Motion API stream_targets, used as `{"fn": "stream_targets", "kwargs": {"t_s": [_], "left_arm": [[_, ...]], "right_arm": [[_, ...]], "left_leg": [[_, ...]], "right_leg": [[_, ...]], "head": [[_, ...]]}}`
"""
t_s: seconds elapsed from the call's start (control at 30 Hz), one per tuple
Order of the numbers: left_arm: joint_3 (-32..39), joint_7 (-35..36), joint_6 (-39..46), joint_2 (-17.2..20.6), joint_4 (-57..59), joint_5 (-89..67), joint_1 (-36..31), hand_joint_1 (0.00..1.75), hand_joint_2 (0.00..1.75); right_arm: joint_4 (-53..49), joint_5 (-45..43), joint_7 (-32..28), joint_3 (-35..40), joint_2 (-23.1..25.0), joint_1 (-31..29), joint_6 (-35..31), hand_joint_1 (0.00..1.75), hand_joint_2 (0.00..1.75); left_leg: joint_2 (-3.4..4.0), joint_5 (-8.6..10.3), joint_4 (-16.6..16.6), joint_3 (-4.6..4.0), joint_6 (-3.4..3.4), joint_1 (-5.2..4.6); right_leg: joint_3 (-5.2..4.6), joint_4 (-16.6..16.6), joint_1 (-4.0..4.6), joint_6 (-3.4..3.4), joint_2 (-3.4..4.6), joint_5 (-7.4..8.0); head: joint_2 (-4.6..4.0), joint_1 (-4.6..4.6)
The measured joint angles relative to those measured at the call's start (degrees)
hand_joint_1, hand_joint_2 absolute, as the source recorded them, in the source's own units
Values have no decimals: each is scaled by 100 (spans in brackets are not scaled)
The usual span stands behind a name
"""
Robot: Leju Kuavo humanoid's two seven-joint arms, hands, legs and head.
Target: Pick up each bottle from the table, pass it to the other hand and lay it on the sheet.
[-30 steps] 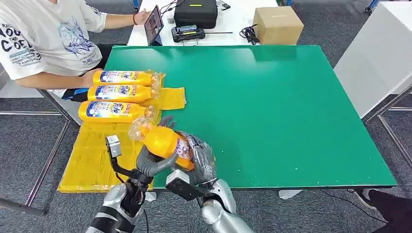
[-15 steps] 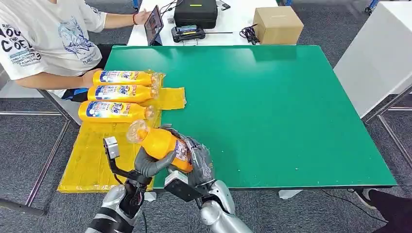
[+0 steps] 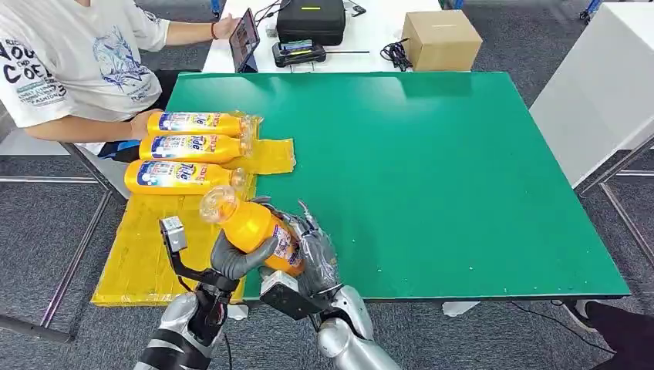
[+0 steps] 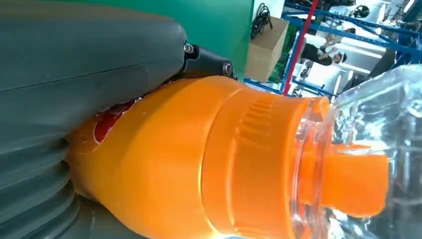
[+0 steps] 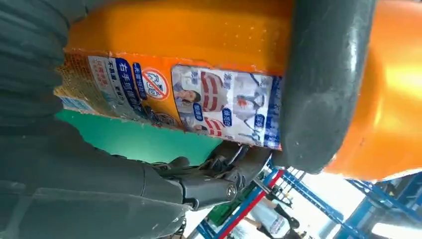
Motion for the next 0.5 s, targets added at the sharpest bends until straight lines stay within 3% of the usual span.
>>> {"fn": "stream_targets", "kwargs": {"t_s": [0.1, 0.3, 0.5], "left_arm": [[35, -46, 175, 0, -72, -39, 51, 175, 175], [276, -72, 406, 15, -151, -41, 126, 175, 175], [453, -72, 485, 20, -149, -13, 137, 175, 175]], "right_arm": [[-207, -246, 105, -59, -6, 31, 87, 0, 0], [-1133, -1316, 297, -326, -33, 225, 1126, 0, 0], [-1712, -1475, 317, -461, -44, 392, 1305, 0, 0]], "left_leg": [[0, 0, 0, 0, 0, 0], [1, 0, 0, 1, 0, 0], [1, 0, 0, 1, 0, 0]], "right_leg": [[-1, 0, 0, 0, 0, 0], [-1, 0, 0, 0, 1, 0], [-1, 0, 0, 0, 0, 0]], "head": [[0, 0], [0, -2], [0, 0]]}}
